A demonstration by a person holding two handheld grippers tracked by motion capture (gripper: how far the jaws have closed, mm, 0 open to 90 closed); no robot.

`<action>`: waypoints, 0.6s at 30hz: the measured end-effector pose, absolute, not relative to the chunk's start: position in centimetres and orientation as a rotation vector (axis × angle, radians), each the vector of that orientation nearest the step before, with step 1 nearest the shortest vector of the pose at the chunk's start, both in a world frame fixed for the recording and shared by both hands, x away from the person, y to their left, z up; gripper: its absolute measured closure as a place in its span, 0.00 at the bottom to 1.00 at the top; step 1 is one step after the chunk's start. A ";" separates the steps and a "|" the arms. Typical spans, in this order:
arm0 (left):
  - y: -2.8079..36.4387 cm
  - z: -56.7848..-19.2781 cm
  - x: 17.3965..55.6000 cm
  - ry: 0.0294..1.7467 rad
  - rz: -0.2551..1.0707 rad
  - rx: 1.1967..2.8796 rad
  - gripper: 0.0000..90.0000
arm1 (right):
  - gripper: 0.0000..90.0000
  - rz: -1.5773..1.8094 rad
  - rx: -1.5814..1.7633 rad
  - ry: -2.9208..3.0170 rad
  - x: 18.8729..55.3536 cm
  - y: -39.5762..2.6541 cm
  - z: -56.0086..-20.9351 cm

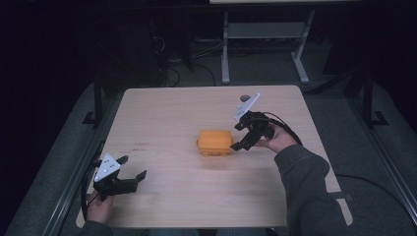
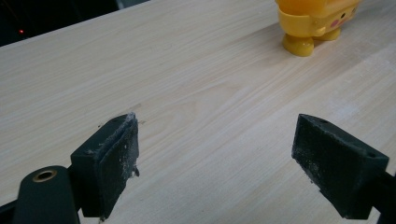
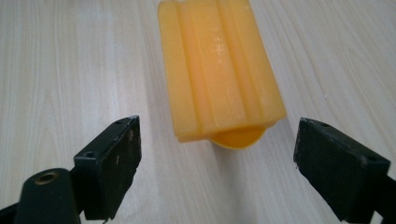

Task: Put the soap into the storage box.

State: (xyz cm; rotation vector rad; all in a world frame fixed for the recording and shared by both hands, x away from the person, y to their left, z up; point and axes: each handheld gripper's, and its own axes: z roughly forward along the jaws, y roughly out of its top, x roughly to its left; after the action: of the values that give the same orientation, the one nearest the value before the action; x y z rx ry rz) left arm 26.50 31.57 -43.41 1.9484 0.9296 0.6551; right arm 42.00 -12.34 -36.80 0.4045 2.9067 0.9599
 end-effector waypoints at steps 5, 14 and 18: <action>31.6 -43.4 26.5 0.926 0.656 1.950 0.16 | 0.16 0.953 0.428 2.906 41.6 -12.9 -37.2; 31.5 -43.4 26.5 0.931 0.652 1.949 0.16 | 0.17 0.953 0.451 2.895 41.1 -13.9 -37.5; 31.4 -43.5 26.5 0.931 0.651 1.949 0.16 | 0.16 0.957 0.468 2.891 40.7 -14.3 -37.8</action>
State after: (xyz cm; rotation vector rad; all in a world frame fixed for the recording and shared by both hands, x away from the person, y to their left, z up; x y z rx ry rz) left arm 26.52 31.43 -43.47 1.9489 0.9310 0.6507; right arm 40.75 -14.31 -37.80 0.4680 2.8908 0.9567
